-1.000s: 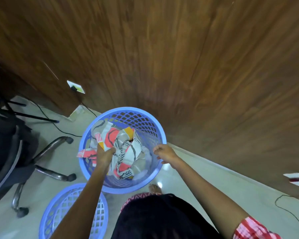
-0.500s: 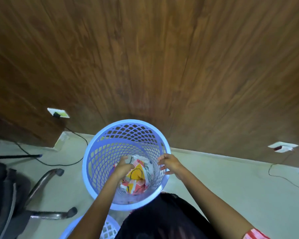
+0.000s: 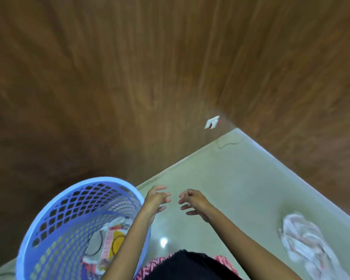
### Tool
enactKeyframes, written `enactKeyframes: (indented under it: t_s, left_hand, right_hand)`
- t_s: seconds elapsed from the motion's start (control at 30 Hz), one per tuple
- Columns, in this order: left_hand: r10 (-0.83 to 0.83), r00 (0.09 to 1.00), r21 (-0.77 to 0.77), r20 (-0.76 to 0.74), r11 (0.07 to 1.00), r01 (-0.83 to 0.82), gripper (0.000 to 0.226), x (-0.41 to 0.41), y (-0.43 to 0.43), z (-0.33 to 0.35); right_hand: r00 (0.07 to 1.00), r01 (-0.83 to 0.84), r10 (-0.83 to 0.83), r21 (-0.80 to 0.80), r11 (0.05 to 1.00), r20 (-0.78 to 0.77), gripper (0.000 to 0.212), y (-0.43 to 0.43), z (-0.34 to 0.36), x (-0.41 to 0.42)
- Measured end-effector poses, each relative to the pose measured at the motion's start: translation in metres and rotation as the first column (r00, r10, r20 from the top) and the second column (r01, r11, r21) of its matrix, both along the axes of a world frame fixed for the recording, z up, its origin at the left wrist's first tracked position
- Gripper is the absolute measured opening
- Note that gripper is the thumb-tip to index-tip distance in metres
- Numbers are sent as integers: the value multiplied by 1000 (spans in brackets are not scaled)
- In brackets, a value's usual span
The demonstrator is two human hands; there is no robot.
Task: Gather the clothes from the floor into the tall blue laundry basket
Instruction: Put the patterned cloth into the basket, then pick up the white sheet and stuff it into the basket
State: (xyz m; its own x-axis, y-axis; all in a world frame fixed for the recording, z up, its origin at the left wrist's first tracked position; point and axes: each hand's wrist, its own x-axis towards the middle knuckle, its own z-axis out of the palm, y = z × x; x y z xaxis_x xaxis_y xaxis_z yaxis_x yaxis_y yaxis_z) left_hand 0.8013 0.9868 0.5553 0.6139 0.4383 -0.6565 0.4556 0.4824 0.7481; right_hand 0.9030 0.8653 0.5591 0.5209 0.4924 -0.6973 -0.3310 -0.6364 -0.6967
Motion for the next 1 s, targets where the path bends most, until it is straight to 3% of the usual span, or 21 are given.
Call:
enactKeyframes:
  t_s: [0.27, 0.57, 0.67, 1.0]
  left_hand:
    - [-281, 960, 92, 24, 956, 277, 19, 73, -101, 15]
    - [-595, 803, 54, -23, 801, 596, 19, 109, -296, 16]
    - [-654, 755, 53, -60, 753, 656, 21, 121, -354, 12]
    - [-897, 417, 46, -145, 415, 909, 24, 186, -522, -5]
  right_hand:
    - [922, 377, -385, 128, 917, 41, 15, -134, 14, 27]
    - [737, 672, -676, 111, 732, -12, 15, -343, 3, 22]
    - [658, 751, -753, 102, 653, -26, 14, -409, -2, 16]
    - [262, 965, -958, 32, 260, -117, 12, -571, -24, 7]
